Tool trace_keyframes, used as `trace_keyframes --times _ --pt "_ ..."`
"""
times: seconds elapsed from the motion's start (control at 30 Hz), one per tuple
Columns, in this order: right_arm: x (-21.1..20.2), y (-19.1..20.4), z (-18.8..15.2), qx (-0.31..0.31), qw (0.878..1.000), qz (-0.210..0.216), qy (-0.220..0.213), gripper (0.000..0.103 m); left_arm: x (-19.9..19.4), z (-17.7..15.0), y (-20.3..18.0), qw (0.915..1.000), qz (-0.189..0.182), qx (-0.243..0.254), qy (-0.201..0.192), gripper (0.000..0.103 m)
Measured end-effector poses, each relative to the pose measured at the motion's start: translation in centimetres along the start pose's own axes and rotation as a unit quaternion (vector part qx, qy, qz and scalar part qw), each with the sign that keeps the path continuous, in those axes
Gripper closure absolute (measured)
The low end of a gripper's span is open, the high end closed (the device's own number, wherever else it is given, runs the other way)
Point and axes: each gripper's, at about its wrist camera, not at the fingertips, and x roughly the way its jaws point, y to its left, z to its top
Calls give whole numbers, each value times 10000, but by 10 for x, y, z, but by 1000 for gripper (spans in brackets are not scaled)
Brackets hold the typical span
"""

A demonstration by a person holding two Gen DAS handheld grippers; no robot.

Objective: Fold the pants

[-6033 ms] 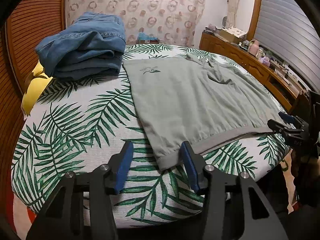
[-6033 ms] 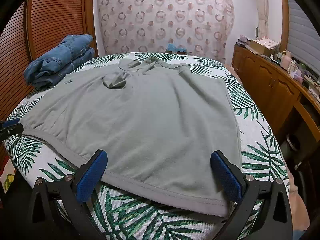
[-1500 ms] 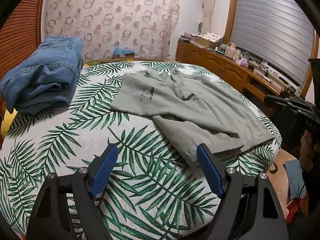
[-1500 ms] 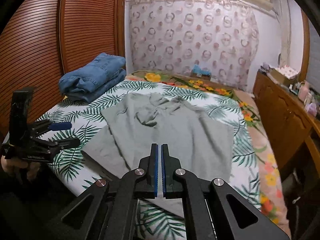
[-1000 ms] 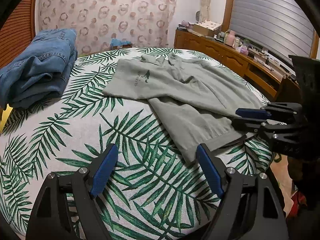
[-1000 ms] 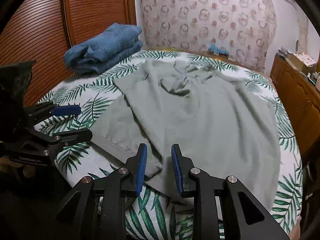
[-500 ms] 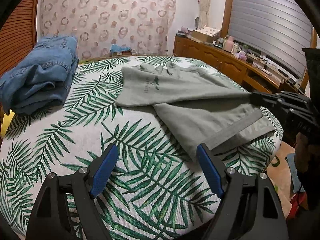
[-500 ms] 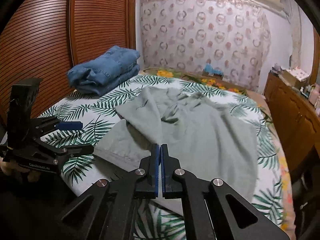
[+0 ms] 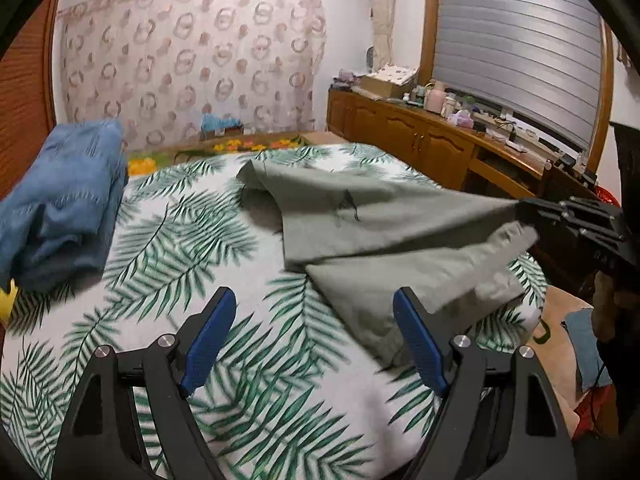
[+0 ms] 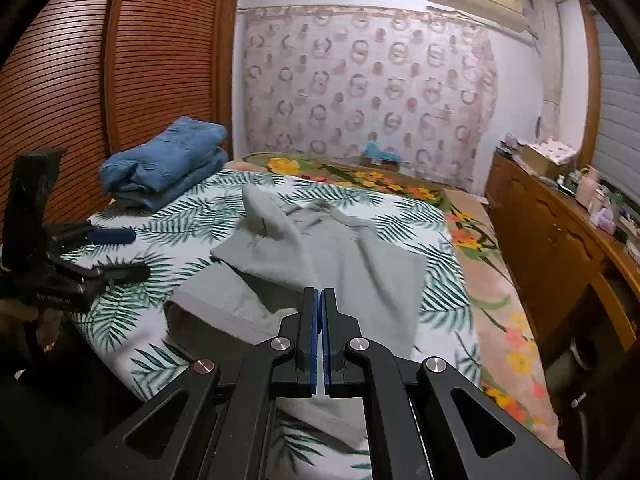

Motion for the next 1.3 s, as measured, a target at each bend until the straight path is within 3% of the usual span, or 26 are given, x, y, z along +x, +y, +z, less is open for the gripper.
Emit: trace_keyframes --times 0.17,0.67,0.9,1.1,1.2,1.3 --pt "-3 -5 -8 127 9998 -115 79 102 6 8 -11 9999 -35 86 -69 22" --pt "17 -2 -22 365 9974 -136 605 102 35 -6 -31 9987 -117 289 413 22" --pt "8 -10 -22 453 9967 -106 662 102 47 -15 -30 9974 -57 274 668 22" --pt "4 -12 -18 495 9962 -236 677 101 52 -20 -24 9968 -249 51 761 21" --pt "-2 -13 -12 534 9967 -244 564 99 51 -22 -24 9973 -267 62 686 21" --pt "0 -15 -4 519 9972 -275 473 87 50 -24 -25 9977 -250 76 627 21"
